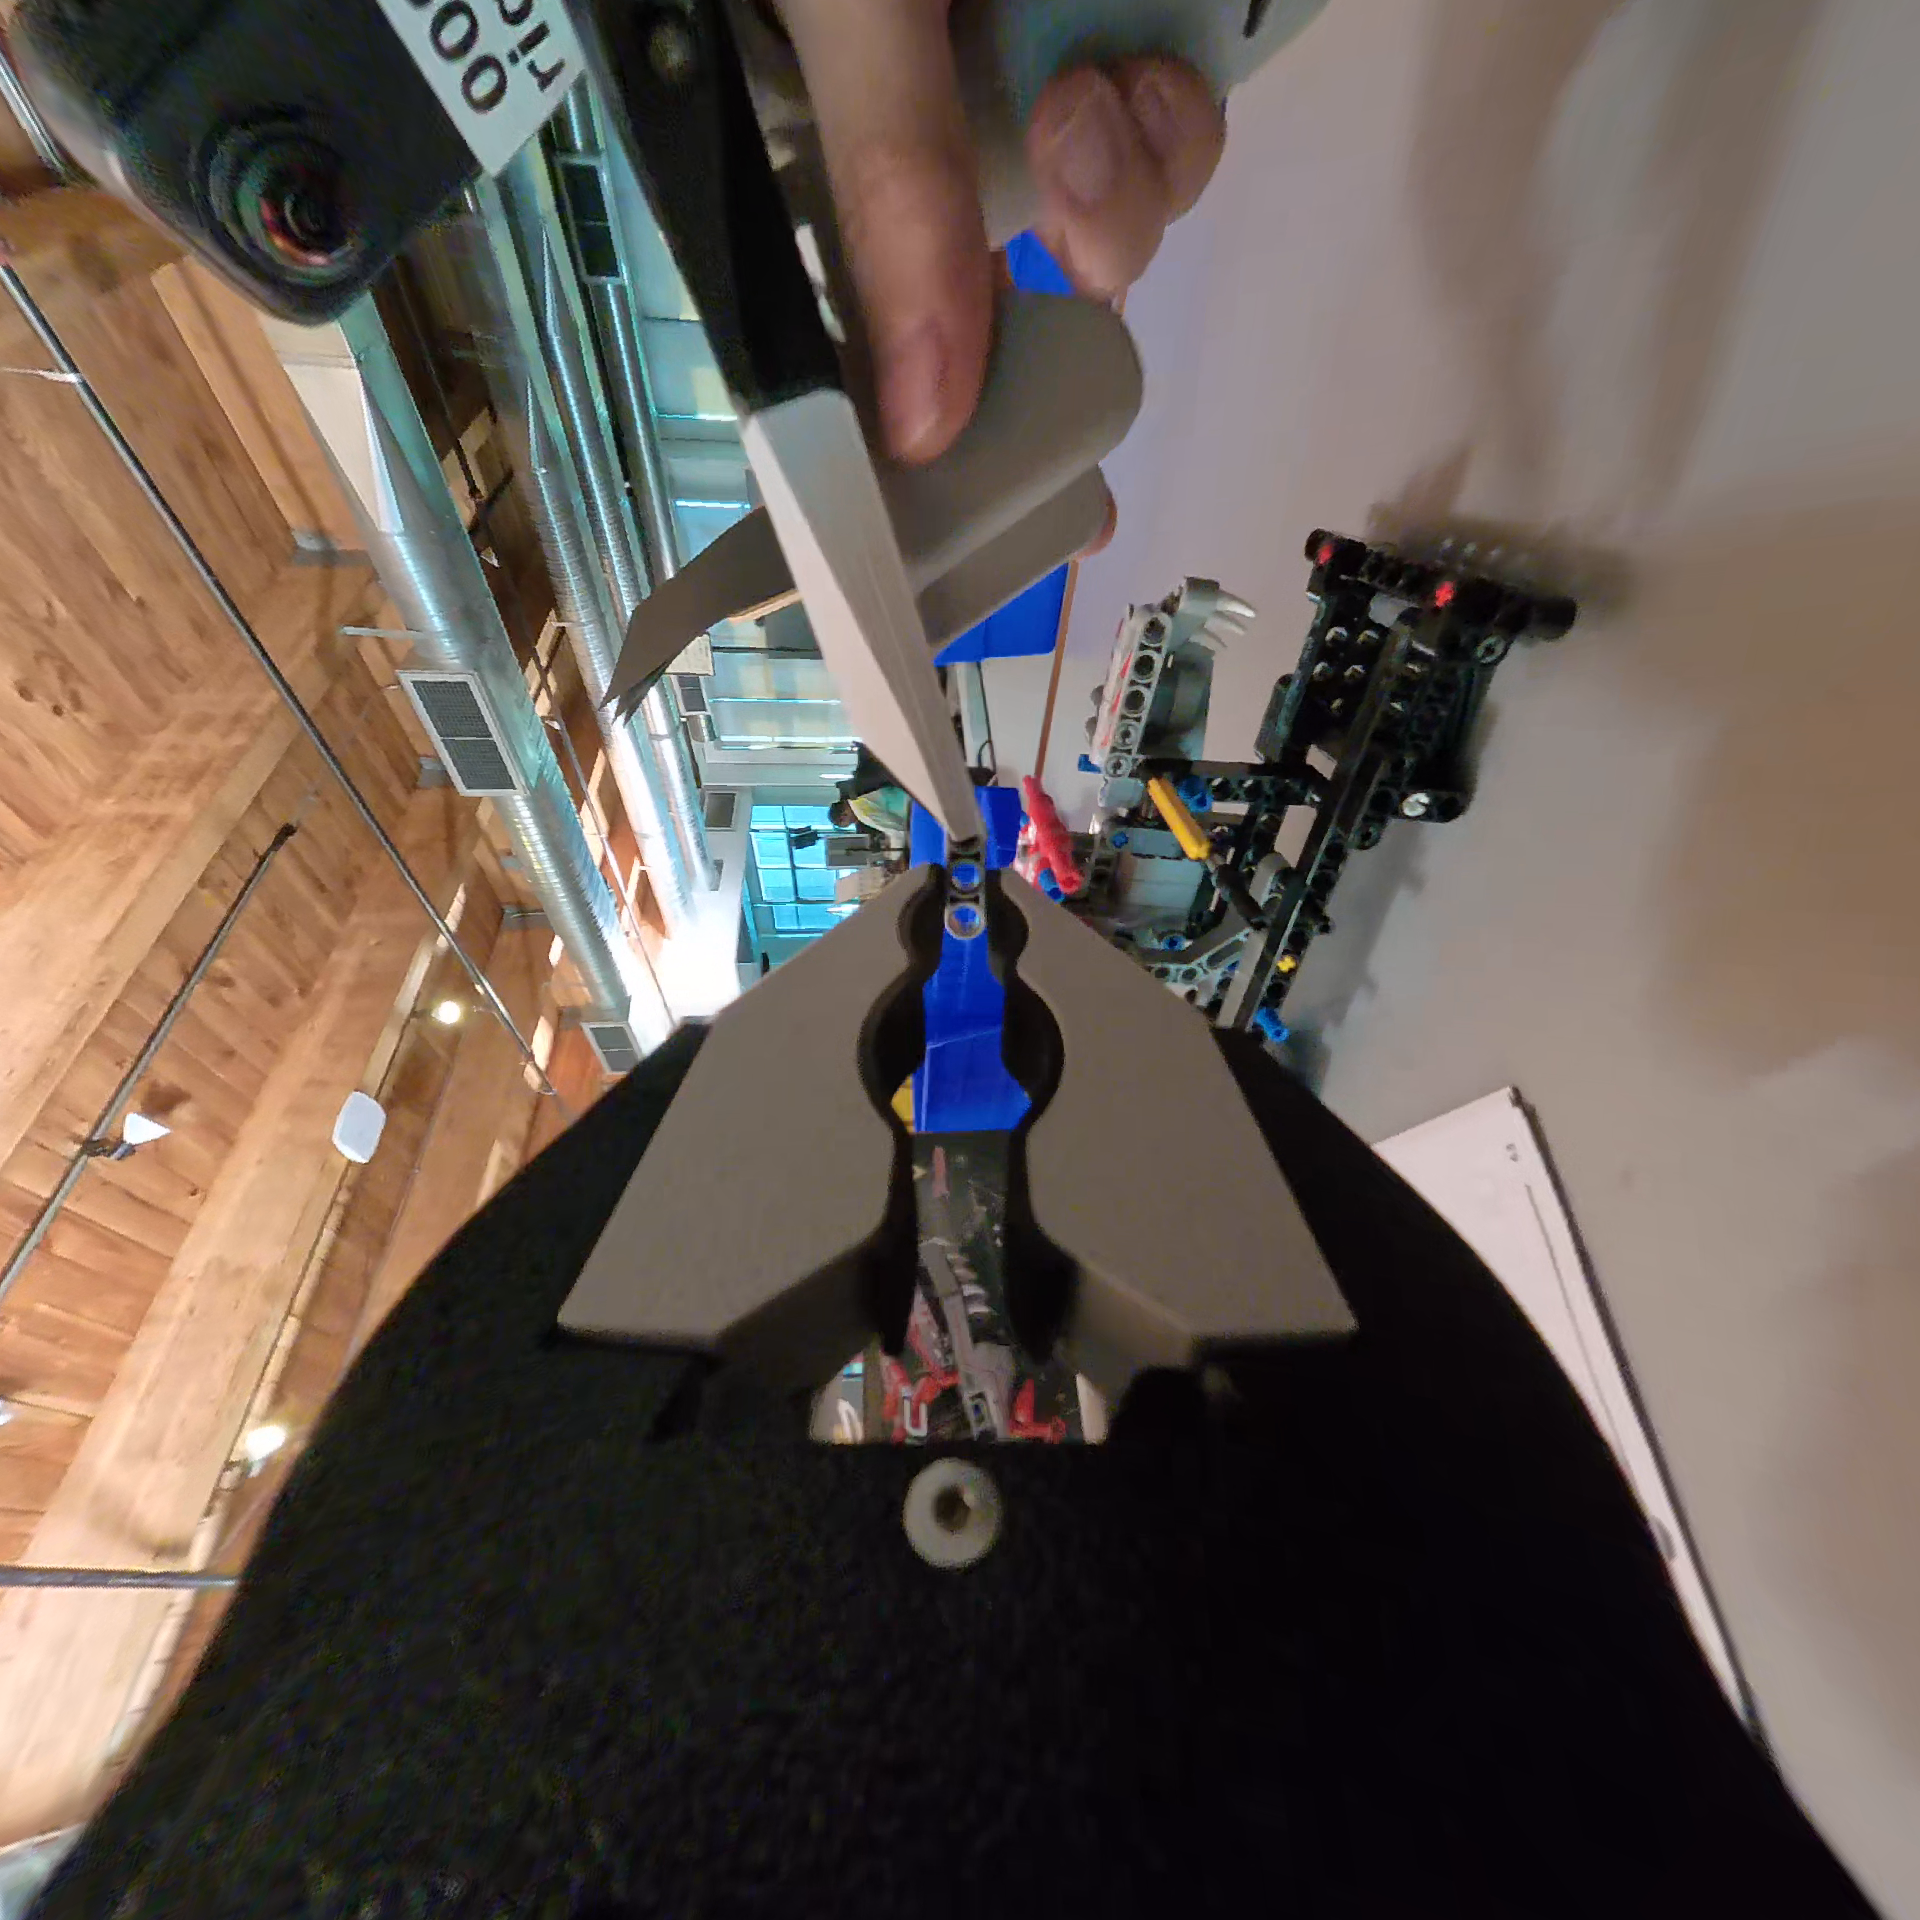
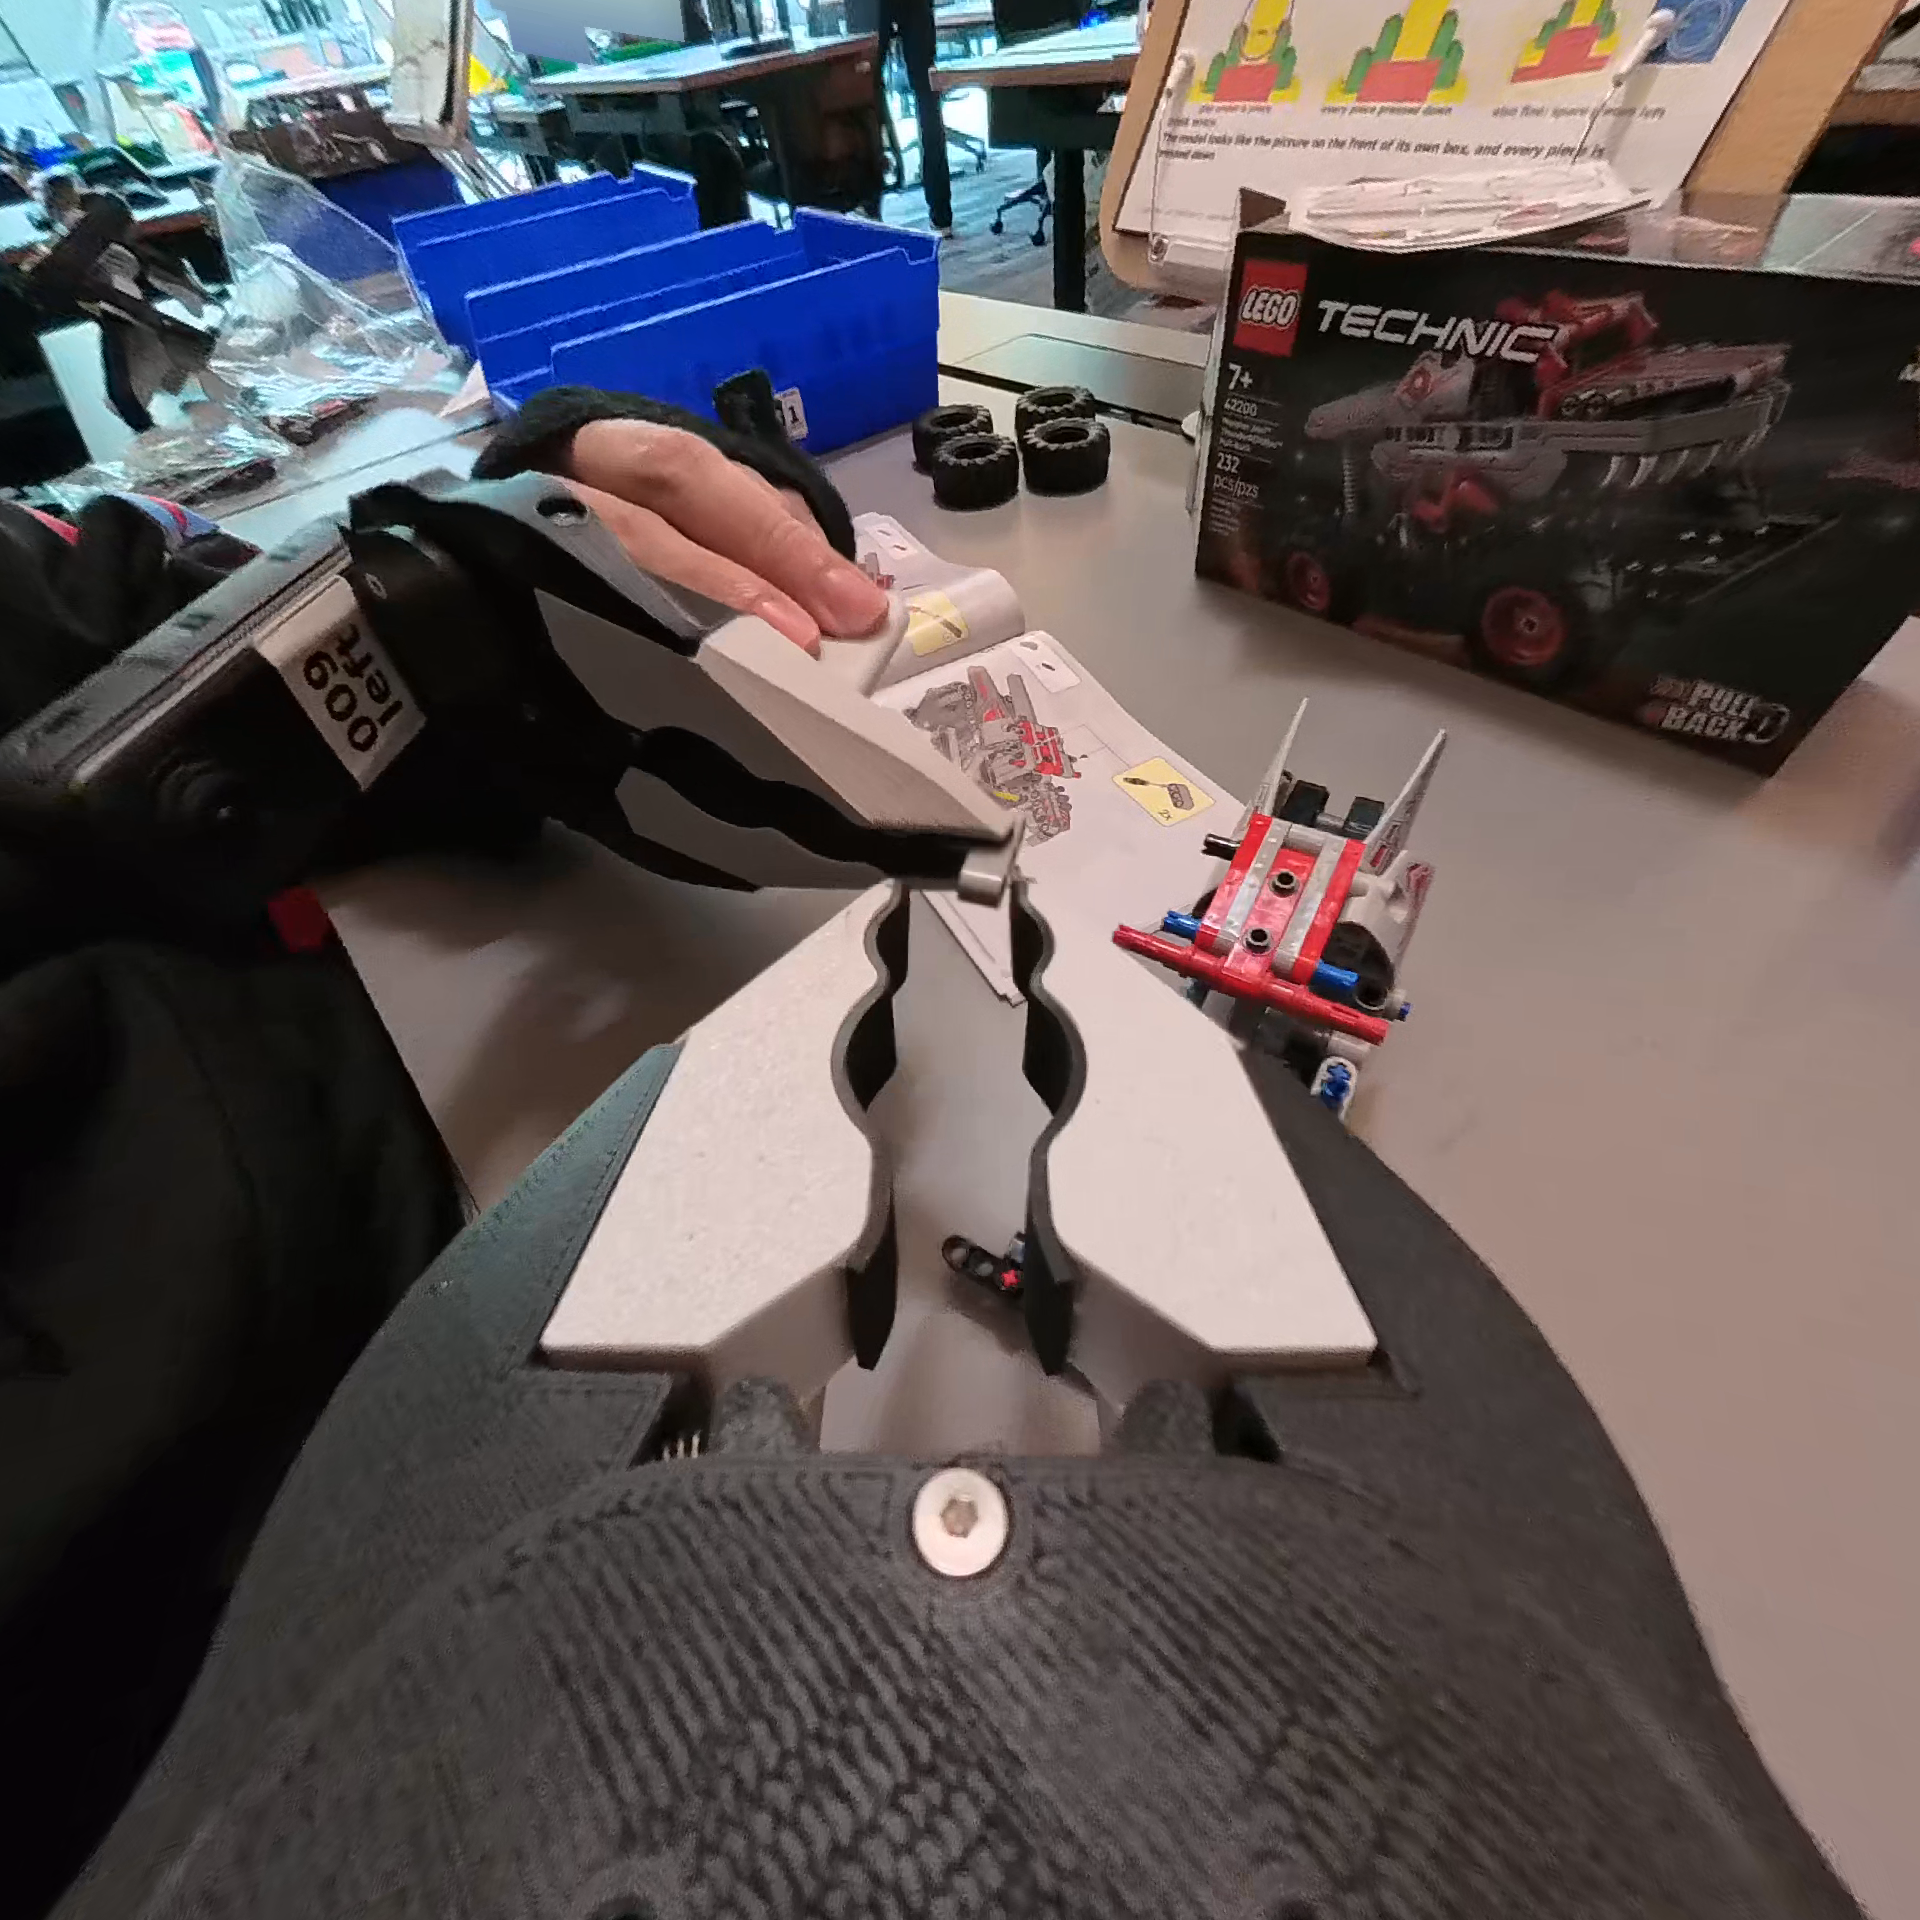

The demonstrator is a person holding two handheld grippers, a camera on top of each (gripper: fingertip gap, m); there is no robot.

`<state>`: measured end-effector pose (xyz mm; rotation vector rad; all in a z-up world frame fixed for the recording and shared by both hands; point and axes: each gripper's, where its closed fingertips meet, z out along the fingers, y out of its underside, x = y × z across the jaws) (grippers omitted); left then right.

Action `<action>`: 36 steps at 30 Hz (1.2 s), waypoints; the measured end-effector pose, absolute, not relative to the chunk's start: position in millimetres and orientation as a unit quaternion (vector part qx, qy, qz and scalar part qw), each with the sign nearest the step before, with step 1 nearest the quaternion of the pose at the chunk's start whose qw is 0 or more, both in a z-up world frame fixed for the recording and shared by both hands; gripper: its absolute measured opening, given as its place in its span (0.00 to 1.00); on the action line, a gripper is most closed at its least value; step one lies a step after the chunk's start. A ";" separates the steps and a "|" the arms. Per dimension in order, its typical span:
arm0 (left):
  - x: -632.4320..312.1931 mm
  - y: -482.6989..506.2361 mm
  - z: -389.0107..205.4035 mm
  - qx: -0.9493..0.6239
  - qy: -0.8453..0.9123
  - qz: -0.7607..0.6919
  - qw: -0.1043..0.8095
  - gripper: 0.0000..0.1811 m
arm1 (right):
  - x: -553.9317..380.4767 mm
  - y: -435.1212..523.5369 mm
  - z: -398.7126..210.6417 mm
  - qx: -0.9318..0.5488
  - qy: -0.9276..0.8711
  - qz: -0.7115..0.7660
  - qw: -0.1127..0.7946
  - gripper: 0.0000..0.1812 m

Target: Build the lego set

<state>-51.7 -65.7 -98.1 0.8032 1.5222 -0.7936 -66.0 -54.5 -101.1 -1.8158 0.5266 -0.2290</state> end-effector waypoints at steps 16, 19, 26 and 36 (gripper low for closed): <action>-50.9 -68.5 -111.4 0.336 0.680 -0.360 0.544 0.04 | -57.9 -57.8 -110.8 -0.767 0.279 -0.063 0.575 0.03; -49.6 -68.0 -110.7 0.331 0.681 -0.358 0.546 0.02 | -57.5 -57.8 -111.2 -0.767 0.280 -0.063 0.574 0.03; -45.7 -68.8 -114.9 0.329 0.681 -0.336 0.561 0.02 | -56.6 -52.3 -113.5 -0.769 0.279 -0.070 0.571 0.03; -45.5 -68.1 -111.1 0.314 0.678 -0.349 0.566 0.02 | -51.6 -55.0 -111.9 -0.761 0.297 -0.083 0.571 0.03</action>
